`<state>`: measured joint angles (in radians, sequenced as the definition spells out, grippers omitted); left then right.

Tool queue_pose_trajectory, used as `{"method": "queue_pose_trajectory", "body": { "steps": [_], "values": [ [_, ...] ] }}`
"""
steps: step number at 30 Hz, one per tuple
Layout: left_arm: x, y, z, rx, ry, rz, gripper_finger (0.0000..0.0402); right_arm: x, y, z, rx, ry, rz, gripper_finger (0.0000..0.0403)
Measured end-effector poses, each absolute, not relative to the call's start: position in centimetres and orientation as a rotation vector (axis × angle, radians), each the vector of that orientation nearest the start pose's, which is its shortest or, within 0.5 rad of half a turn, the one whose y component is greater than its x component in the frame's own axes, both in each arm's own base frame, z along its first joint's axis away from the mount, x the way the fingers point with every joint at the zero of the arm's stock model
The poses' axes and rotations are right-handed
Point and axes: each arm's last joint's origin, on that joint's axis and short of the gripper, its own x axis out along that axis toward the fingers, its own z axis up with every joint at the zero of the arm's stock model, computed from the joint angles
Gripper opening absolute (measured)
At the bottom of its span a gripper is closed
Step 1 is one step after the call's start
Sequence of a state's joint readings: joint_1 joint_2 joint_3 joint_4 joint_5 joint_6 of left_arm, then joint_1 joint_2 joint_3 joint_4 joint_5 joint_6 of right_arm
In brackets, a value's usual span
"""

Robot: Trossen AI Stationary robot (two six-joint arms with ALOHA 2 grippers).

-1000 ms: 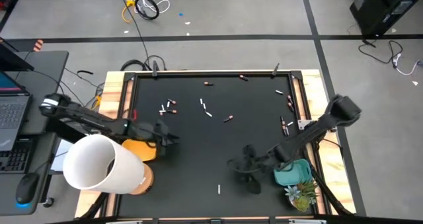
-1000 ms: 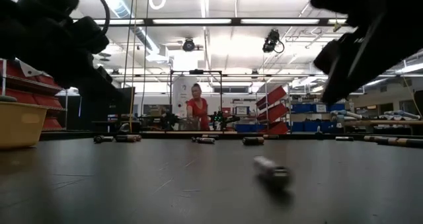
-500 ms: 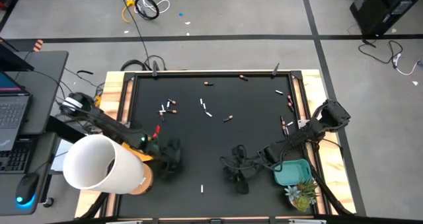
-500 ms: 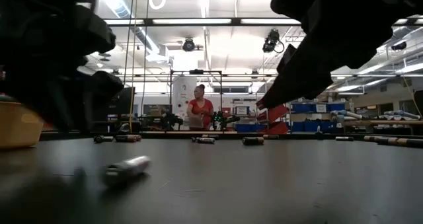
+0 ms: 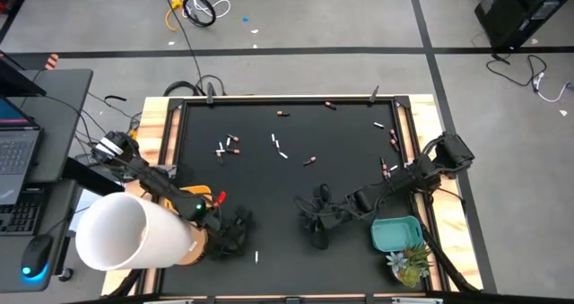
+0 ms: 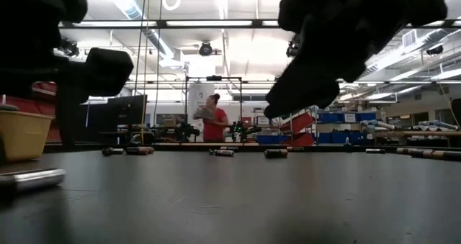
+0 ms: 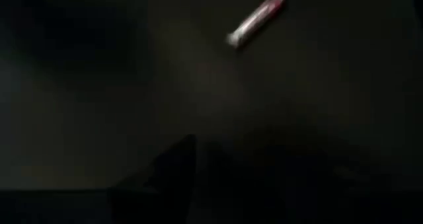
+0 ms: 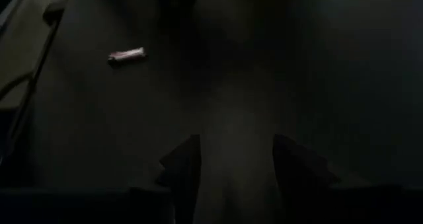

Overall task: Sort batteries
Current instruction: Put the silver battery into the green bin

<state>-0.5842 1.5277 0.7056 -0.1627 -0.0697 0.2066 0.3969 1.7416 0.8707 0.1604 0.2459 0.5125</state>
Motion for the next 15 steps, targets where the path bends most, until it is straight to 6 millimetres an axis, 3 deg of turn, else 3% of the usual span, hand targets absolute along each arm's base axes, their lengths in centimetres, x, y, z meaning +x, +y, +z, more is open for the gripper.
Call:
{"method": "queue_pose_trajectory", "body": {
  "steps": [7,15],
  "values": [
    [22.9,-15.7,15.3,0.604,0.806,-0.781,0.0205,31.8,11.6,15.0,0.331,0.718,-0.092,0.0171],
    [23.1,-15.9,15.6,0.674,0.718,-0.895,0.0204,32.2,10.8,15.1,0.358,0.683,-0.152,0.0171]
  ]
}}
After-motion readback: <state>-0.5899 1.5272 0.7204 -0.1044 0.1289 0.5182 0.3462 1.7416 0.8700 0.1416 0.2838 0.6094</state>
